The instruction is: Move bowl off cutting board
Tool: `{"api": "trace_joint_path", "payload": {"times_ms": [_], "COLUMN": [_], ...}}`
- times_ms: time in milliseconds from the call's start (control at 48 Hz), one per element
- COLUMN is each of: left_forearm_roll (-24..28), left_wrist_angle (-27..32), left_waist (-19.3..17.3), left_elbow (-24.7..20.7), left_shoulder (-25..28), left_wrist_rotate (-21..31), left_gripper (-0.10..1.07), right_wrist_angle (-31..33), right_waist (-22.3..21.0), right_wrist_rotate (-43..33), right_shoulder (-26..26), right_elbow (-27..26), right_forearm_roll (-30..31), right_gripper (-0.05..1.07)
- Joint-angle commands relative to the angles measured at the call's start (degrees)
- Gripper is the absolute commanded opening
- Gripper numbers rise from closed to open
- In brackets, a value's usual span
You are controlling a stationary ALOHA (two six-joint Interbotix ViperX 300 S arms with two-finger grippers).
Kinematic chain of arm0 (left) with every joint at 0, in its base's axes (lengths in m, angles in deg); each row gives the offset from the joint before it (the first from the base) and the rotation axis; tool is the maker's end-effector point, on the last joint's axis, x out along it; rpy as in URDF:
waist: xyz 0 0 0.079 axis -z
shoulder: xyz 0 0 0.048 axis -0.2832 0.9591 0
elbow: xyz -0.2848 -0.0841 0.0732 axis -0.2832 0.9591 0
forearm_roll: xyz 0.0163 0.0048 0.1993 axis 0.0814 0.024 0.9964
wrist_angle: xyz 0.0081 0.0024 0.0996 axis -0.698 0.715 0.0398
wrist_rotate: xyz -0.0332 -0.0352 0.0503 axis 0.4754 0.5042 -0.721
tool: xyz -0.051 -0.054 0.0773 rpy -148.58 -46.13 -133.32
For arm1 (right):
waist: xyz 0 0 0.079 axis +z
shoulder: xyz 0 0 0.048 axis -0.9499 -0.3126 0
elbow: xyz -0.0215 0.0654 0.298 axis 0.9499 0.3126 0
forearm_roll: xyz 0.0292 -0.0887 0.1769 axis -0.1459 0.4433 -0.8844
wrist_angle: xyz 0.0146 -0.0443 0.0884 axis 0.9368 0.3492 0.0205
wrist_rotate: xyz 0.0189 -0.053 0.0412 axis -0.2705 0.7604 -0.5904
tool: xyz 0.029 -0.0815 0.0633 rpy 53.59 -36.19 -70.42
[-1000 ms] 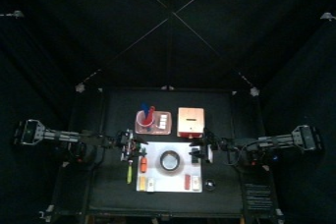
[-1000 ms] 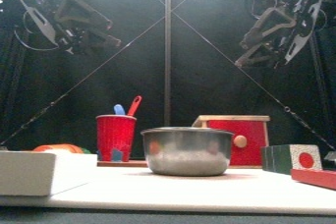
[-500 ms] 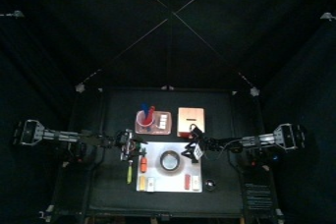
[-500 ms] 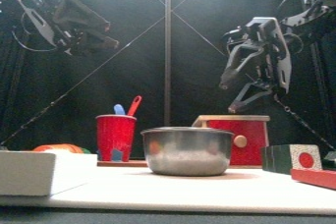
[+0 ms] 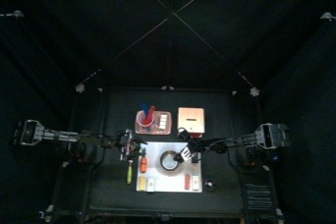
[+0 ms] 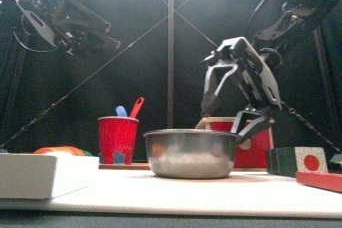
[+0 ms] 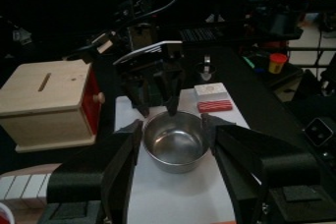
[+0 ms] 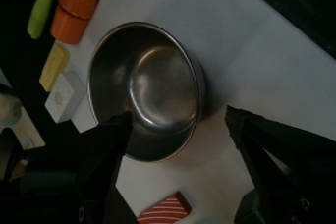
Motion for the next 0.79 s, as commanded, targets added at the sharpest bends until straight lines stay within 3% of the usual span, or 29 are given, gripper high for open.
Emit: {"api": "trace_joint_path", "payload": {"times_ms": [0, 333, 771], "left_forearm_roll": [0.1, 0.0, 0.0], "left_wrist_angle": [-0.4, -0.4, -0.4], "left_waist": [-0.2, -0.2, -0.2], "left_elbow": [-0.5, 0.4, 0.8], "left_shoulder": [-0.2, -0.2, -0.2], "left_wrist_rotate": [-0.1, 0.0, 0.0], "left_gripper": [0.87, 0.87, 0.87], "right_wrist_angle": [0.9, 1.6, 2.5], "right_waist": [-0.2, 0.1, 0.4], "right_wrist_rotate": [-0.1, 0.0, -0.2], "right_shoulder": [-0.4, -3.3, -4.0], "right_elbow": [-1.8, -3.5, -3.8], "right_forearm_roll": [0.0, 0.0, -0.4], "right_gripper": [1.04, 0.97, 0.66]}}
